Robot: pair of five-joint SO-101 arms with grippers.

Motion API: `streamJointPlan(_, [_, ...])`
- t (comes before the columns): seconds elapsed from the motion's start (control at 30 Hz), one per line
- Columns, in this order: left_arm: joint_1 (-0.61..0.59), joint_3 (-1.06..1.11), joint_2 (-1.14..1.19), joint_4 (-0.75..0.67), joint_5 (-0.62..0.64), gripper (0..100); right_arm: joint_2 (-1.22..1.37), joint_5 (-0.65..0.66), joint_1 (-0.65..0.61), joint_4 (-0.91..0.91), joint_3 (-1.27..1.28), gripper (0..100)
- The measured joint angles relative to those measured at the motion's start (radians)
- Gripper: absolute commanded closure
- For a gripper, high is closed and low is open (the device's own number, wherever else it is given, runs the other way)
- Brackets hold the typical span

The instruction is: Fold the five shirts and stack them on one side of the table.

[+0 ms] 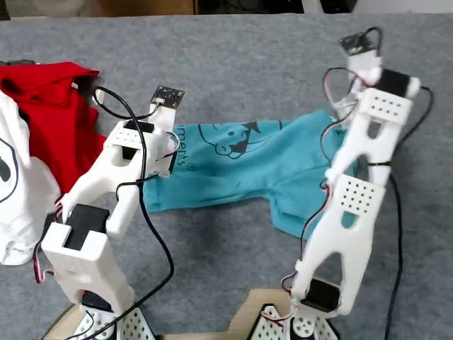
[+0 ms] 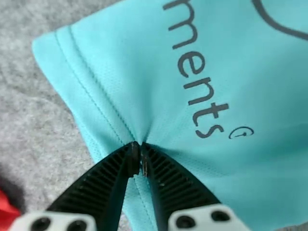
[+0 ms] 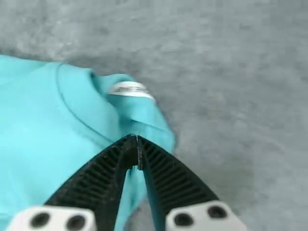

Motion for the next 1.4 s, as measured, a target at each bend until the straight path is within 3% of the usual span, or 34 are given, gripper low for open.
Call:
streamJointPlan(0.37, [0.000, 0.000, 0.000, 0.000, 0.000, 98, 0.155, 0.049, -0.035, -0.037, -0.020, 99.3])
streamJointPlan(0.9, [0.000, 0.000, 0.000, 0.000, 0.000, 98, 0.224, 0.069, -0.051, -0.466, -0.058, 99.3])
streamJointPlan(1.07, [0.000, 0.000, 0.000, 0.000, 0.000, 98, 0.226, -0.005, 0.017, -0.560, -0.083, 99.3])
streamJointPlan(1.23, [0.000, 0.000, 0.000, 0.000, 0.000, 98, 0.199, -0.094, 0.095, -0.531, -0.094, 99.3])
streamJointPlan(1.4, [0.000, 0.000, 0.000, 0.000, 0.000, 98, 0.078, -0.091, 0.110, -0.288, -0.094, 99.3])
